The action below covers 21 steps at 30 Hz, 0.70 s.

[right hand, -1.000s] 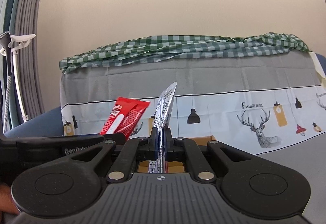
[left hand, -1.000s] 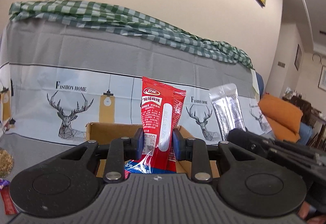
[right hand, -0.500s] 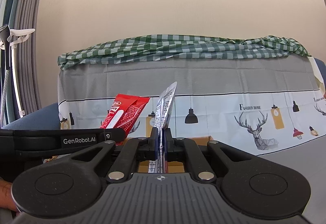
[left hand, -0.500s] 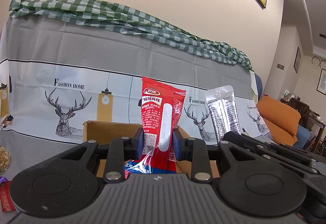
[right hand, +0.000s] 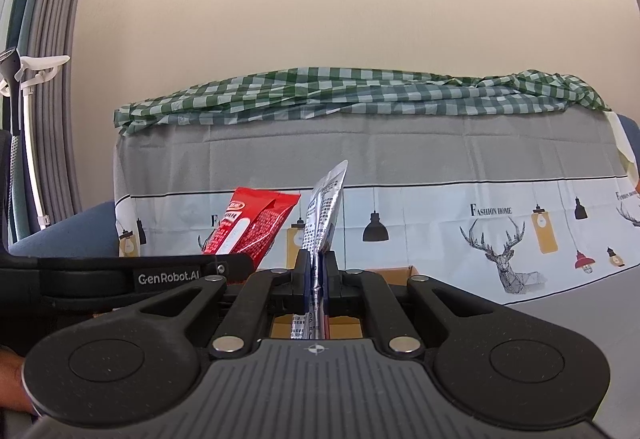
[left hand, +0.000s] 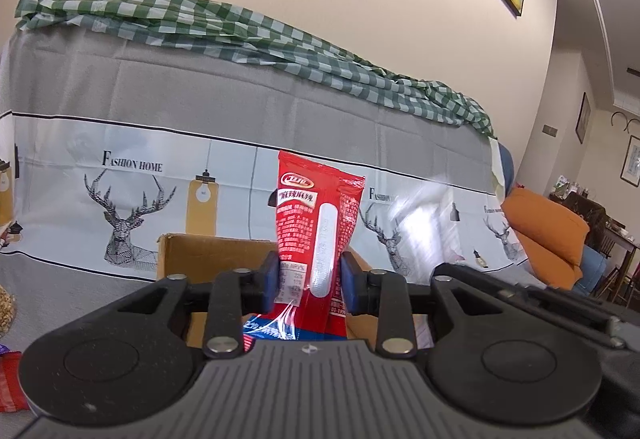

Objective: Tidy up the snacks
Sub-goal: 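Open both grippers to drop the red pack and silver stick in the box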

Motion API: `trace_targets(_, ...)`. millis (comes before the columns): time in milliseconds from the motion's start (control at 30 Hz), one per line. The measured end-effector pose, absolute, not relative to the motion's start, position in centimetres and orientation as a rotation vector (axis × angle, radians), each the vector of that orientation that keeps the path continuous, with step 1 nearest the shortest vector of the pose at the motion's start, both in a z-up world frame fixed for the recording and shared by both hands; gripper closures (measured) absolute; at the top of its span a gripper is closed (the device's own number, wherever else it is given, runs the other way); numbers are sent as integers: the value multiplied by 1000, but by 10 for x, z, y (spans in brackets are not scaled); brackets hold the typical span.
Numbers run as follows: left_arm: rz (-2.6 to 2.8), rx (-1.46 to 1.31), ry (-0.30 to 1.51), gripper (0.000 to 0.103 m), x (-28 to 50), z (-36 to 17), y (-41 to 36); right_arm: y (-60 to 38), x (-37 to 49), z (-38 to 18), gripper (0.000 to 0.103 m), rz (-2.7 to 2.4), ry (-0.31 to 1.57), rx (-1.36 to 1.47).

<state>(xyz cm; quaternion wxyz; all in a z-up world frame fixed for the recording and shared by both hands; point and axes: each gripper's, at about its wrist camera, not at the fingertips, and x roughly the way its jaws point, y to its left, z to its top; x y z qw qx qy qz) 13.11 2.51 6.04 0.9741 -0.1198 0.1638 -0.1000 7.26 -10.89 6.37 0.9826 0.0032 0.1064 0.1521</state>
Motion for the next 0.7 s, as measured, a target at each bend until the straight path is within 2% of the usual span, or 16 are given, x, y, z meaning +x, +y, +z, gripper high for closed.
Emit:
trace_targets(33, -206, -244, 339, 48, 133, 60, 25, -107, 74, 63, 92, 305, 224, 2)
trace_targets(67, -187, -249, 344, 35, 133, 59, 26, -106, 74, 63, 77, 296, 229, -4)
trace_targets(100, -166, -258, 340, 31, 134, 58, 29, -105, 72, 64, 76, 283, 224, -3)
trace_targets(200, -129, -272, 326, 31, 133, 57, 35, -108, 72, 65, 59, 269, 221, 32)
trace_targets(233, -122, -276, 317, 31, 132, 56, 36, -108, 72, 65, 59, 261, 220, 35)
trace_targets(367, -110, -256, 288, 37, 121, 53, 40, -103, 71, 65, 56, 262, 216, 27)
trace_targets(467, -99, -230, 294, 46, 112, 51, 44, -99, 67, 65, 47, 266, 207, 24)
trace_targets(500, -102, -232, 307, 50, 109, 51, 47, -97, 65, 66, 47, 267, 205, 25)
trace_targets(567, -113, -257, 338, 51, 104, 49, 55, -94, 62, 66, 46, 273, 205, 30)
trace_targets(700, -119, -327, 393, 72, 93, 48, 81, -88, 55, 67, 46, 293, 201, 40)
